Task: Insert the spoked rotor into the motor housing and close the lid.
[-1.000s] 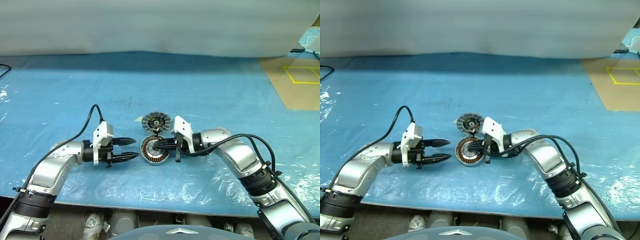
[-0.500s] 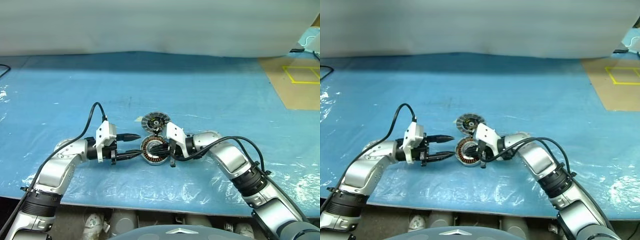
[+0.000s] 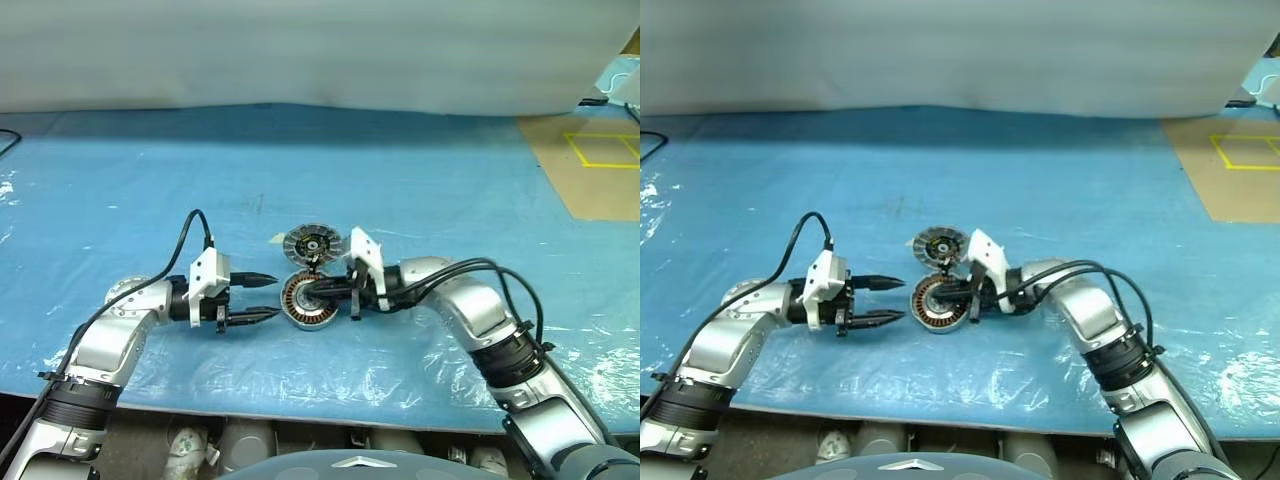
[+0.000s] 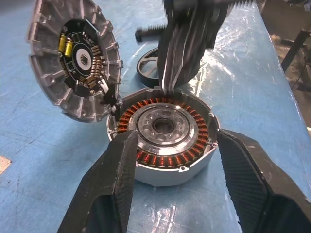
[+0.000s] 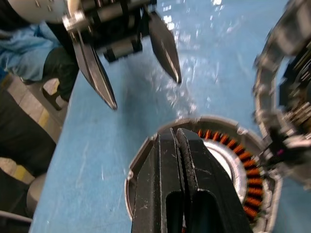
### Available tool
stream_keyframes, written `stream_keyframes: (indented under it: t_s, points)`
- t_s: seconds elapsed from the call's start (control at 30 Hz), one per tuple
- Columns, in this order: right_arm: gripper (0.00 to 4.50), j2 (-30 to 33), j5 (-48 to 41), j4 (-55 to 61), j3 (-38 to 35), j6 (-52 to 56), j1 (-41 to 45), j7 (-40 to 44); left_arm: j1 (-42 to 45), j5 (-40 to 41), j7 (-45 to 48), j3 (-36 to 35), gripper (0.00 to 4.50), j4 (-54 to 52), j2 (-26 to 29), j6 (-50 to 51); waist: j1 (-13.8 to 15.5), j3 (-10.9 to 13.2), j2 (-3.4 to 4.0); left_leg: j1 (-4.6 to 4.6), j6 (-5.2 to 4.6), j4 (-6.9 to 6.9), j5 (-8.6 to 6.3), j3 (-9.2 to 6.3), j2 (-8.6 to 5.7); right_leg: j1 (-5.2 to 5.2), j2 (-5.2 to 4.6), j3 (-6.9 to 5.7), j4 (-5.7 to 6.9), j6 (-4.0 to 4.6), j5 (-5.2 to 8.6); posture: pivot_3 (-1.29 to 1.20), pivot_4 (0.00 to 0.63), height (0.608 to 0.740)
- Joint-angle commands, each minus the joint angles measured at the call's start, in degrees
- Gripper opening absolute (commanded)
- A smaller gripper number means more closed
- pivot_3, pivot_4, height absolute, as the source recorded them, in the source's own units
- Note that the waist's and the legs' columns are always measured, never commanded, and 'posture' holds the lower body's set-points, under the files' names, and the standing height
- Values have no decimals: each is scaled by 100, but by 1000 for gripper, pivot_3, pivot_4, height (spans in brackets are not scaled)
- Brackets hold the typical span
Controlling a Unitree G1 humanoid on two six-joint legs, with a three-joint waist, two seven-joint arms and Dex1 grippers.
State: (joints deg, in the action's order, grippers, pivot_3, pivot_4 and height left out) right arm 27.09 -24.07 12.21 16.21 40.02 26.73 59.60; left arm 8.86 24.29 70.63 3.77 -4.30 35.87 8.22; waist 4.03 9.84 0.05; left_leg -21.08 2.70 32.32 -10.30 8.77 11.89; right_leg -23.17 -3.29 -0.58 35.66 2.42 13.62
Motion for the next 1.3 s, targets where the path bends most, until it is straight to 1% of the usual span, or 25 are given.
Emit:
stream_keyframes:
  t_s: [0.03, 0.07, 0.2, 0.5, 0.73, 0.87, 1.13, 1.3]
  points:
    - [58, 98, -275, 344, -216, 143, 100, 32, -40, 154, -43, -117, 2737, -248, 0, 41, -1, 0, 0, 0, 0, 0, 0, 0, 0, 0, 0, 0, -1, 0, 0, 0, 150, 740]
    - [58, 118, -245, 351, -200, 124, 99, 20, -45, 173, -56, -121, 2737, -264, -2, 63, -1, 0, 0, 0, 0, -1, 0, 0, 0, 0, 0, 0, -1, 0, 0, 0, 150, 740]
    - [58, 118, 398, 52, 230, -342, 7, -163, -31, 172, -101, -117, 2737, -265, -7, 82, -2, 0, 0, 0, 0, 0, 0, 0, -1, -1, 0, 0, 0, 0, 0, 0, 150, 740]
    - [58, 139, 1093, -141, 861, -880, -208, -253, -91, 180, -89, -107, 2737, -277, 39, 72, -5, 0, 0, -5, 1, 0, 0, 1, -1, -5, 0, 0, -1, 0, 0, 0, 150, 740]
    - [58, 98, 1394, -607, 918, -1159, -180, -246, -45, 146, -126, -47, 2737, -249, -25, 45, -7, 0, 0, -3, 0, 1, 0, 1, -1, -4, -1, 1, 0, 0, 0, 0, 150, 740]
    - [58, 39, 1395, -875, 855, -1110, -120, -278, -69, 142, -167, -1, 2737, -271, -107, 34, -9, 0, 0, -2, 0, 1, 0, 1, -2, -3, -2, 2, 1, 0, 0, 0, 150, 740]
    - [58, 159, 1403, -399, 964, -1078, -86, -88, -152, 42, -213, 69, 2737, -230, -228, -70, -4, 0, 0, -2, 0, 2, 0, 1, -1, 0, -2, 2, 1, 0, 0, 0, 150, 740]
    - [58, 109, 1310, -433, 886, -1054, -134, -10, -137, -14, -242, 78, 2737, -172, -285, -110, -7, 0, 0, -1, 0, 1, 0, 1, -1, -1, -1, 1, 0, 0, 0, 0, 150, 740]
